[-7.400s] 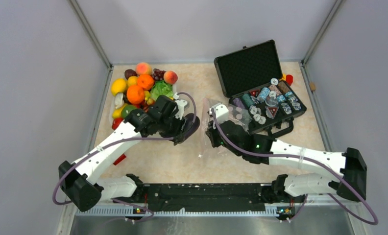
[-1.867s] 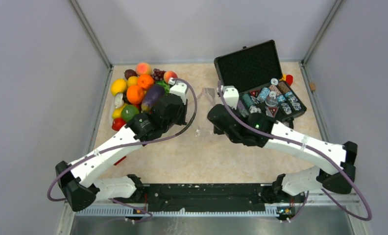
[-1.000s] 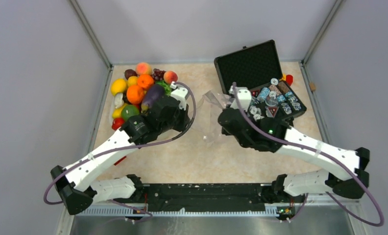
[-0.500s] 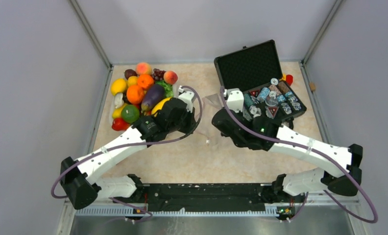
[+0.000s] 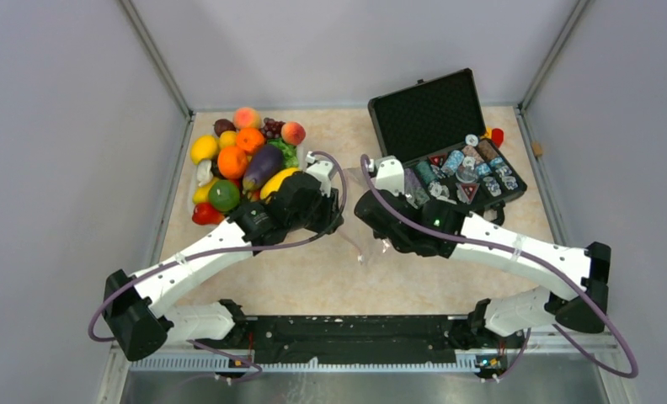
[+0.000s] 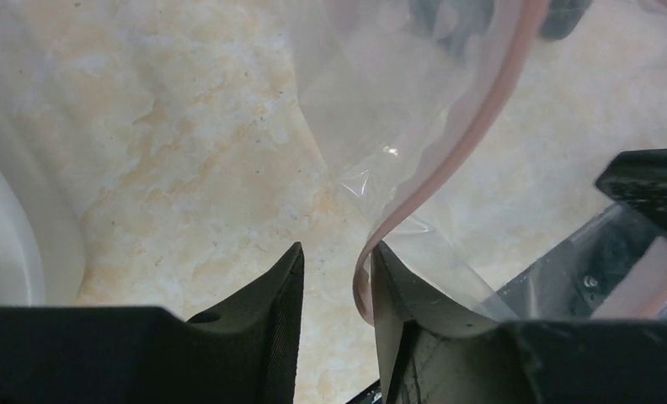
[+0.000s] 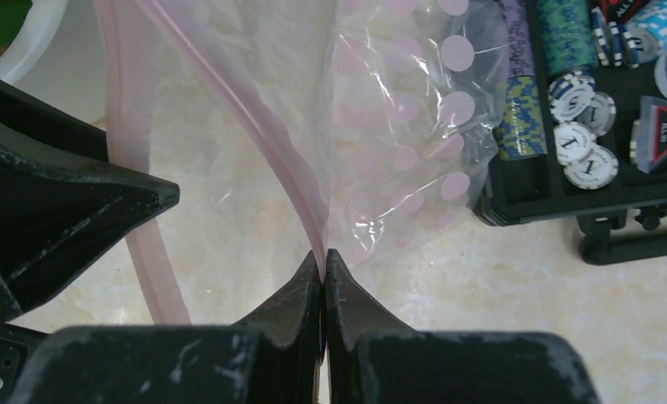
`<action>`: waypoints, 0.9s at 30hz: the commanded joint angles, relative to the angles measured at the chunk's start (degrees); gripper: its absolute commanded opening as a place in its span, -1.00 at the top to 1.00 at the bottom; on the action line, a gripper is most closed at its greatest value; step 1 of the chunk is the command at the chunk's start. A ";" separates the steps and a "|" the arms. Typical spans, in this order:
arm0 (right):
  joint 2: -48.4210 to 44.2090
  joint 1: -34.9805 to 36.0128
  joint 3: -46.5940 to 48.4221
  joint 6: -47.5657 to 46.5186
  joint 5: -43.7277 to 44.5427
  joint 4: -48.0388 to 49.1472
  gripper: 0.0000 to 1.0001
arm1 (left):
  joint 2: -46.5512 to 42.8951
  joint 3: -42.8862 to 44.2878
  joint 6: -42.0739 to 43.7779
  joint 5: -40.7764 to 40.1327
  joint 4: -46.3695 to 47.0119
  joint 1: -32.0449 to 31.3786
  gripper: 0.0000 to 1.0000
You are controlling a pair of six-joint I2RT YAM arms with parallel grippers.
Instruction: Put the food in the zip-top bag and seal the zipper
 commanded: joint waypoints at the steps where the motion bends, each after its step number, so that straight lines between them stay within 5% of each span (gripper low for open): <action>1: 2.27 0.45 -1.30 -2.04 -2.20 7.74 1.00 | -3.10 2.24 -0.05 1.15 0.92 0.27 0.24; 4: 3.87 -0.01 -2.27 -1.18 -2.61 10.83 1.00 | -4.30 2.26 -0.33 -0.12 -0.29 0.27 0.28; 10: 3.56 -1.46 -5.51 -0.59 -5.87 17.30 1.00 | -5.79 0.05 0.46 -3.18 -0.93 0.25 0.98; 15: 2.55 -2.02 -7.40 -0.07 -6.54 19.74 1.00 | -4.59 0.39 0.52 -1.81 -1.92 0.27 1.00; 16: 2.51 -2.10 -7.74 0.17 -6.74 20.01 1.00 | -4.53 0.47 0.62 -0.56 -1.43 0.26 0.92; 18: 2.52 -2.24 -8.33 0.63 -7.19 20.70 1.00 | -4.57 1.07 0.23 0.97 -1.17 0.21 0.31; 21: 2.56 -2.34 -9.12 1.33 -7.79 21.96 1.00 | -4.96 1.07 -0.66 2.14 -0.27 0.27 -0.04; 27: 1.89 -2.41 -9.68 1.66 -8.58 23.49 1.00 | -4.26 -0.80 -0.64 -0.22 0.26 0.24 -0.09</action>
